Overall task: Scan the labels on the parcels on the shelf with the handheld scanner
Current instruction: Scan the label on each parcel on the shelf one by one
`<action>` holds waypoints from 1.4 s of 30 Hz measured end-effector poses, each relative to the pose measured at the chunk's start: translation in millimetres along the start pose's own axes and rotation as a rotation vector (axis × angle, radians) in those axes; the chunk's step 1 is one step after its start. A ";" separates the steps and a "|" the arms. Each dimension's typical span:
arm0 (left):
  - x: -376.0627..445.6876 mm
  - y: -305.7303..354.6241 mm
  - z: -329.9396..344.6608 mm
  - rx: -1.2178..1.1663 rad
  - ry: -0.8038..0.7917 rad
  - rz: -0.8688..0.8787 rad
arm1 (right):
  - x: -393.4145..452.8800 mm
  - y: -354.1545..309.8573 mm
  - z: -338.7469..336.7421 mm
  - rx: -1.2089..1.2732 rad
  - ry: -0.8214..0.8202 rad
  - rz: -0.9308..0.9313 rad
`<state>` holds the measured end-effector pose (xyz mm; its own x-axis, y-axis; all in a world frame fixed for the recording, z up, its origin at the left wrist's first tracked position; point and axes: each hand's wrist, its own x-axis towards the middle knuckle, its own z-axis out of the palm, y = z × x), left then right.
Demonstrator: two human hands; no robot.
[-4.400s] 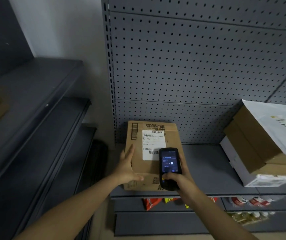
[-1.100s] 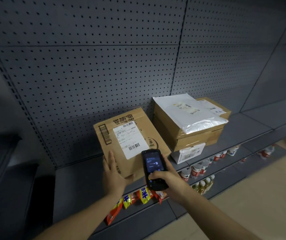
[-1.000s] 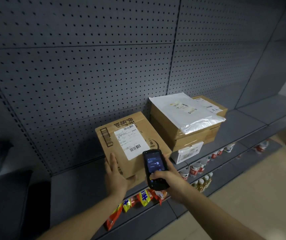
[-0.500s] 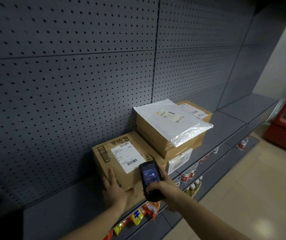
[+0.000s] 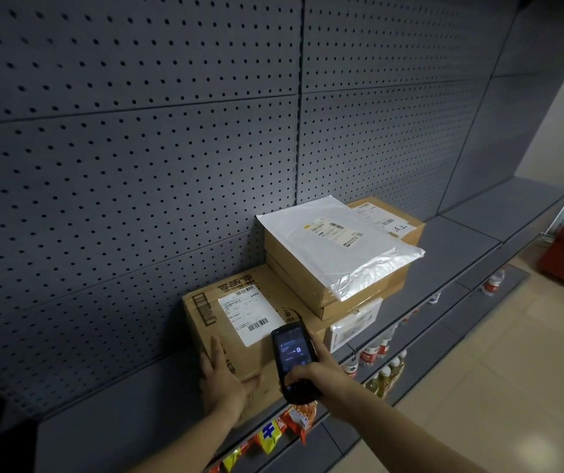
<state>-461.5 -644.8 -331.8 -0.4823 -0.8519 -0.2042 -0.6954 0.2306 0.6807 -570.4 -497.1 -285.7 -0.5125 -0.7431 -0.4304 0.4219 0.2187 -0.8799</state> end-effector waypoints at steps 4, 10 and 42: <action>8.4 -3.8 1.7 -0.033 -0.013 -0.003 | 5.9 1.6 -1.3 0.003 -0.004 0.020; 13.5 -5.9 3.1 -0.032 -0.029 0.010 | 7.6 1.4 -5.7 -0.015 -0.031 0.035; -14.3 24.9 -77.5 0.372 -0.084 0.536 | -34.1 -19.5 23.7 0.008 0.095 -0.049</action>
<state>-430.6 -663.4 -257.4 -0.8426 -0.5376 0.0311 -0.4777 0.7730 0.4174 -543.4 -491.1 -249.1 -0.6010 -0.6892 -0.4047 0.4006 0.1785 -0.8987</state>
